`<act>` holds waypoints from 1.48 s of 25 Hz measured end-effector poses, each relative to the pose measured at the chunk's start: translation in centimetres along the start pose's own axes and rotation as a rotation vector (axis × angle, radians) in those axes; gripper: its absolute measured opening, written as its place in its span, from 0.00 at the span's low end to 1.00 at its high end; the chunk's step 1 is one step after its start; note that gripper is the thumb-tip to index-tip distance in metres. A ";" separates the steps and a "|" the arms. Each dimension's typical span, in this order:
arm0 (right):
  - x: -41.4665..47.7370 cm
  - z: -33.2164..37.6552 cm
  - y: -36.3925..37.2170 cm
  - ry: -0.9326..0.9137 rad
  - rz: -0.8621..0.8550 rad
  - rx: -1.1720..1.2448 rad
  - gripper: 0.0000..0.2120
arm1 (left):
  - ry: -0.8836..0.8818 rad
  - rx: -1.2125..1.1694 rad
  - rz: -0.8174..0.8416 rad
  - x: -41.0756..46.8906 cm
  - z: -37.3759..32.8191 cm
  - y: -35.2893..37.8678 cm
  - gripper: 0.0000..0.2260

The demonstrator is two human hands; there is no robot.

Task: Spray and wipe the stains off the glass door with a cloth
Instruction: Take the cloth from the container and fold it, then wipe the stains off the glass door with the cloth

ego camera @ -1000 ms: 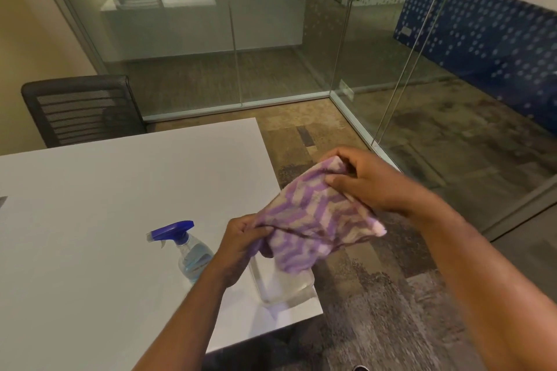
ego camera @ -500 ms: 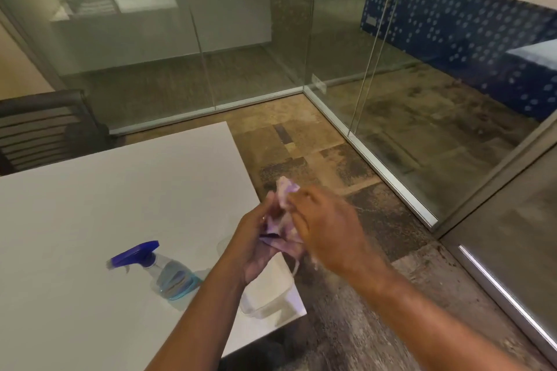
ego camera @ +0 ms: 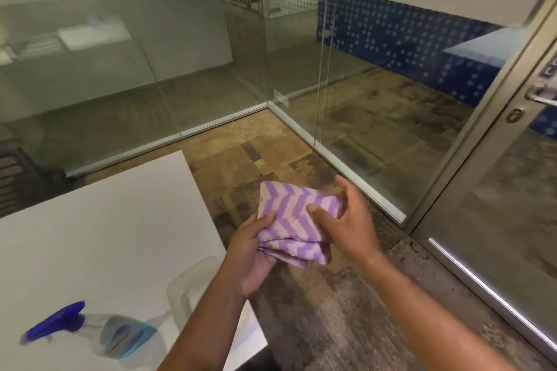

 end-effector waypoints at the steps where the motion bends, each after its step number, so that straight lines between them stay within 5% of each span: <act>1: 1.0 -1.9 -1.9 0.127 0.034 0.186 0.44 | -0.019 -0.018 0.021 1.0 0.9 1.5 0.19; 4: 1.7 -5.0 -6.5 0.288 0.213 0.747 0.36 | -0.074 -0.022 0.082 4.1 3.7 6.2 0.27; 6: 1.6 -5.1 -10.5 0.290 0.230 0.827 0.28 | -0.095 -0.003 0.108 6.6 5.3 9.5 0.32; 11: 4.0 -5.7 -23.1 0.189 -0.046 0.603 0.17 | -0.065 0.155 0.165 11.7 8.5 19.0 0.45; 20: 5.9 -8.4 -42.5 0.063 -0.201 0.392 0.18 | -0.105 0.223 0.468 19.5 17.2 36.7 0.27; 24: 6.7 -9.4 -49.9 0.093 -0.695 -0.163 0.26 | -0.161 0.229 0.570 22.7 20.9 44.6 0.26; 27: 5.9 -7.9 -53.0 0.007 -1.068 -0.377 0.22 | -0.194 0.174 0.585 26.4 22.8 49.9 0.26; 32: 12.8 -10.3 -56.4 0.262 -0.834 -0.201 0.28 | -0.188 0.302 0.708 32.8 25.3 58.2 0.29; 37: 19.6 -9.2 -63.9 0.132 -1.106 0.185 0.19 | 0.058 0.555 1.007 37.4 24.6 67.4 0.29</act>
Point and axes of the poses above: each hand's wrist, its own x-axis towards the middle knuckle, its own y-axis out of the palm, z = x × y, the point moved 5 cm from there along x, towards the middle knuckle, and after that the axes turned 7 degrees about -y, right-handed, at the moved point
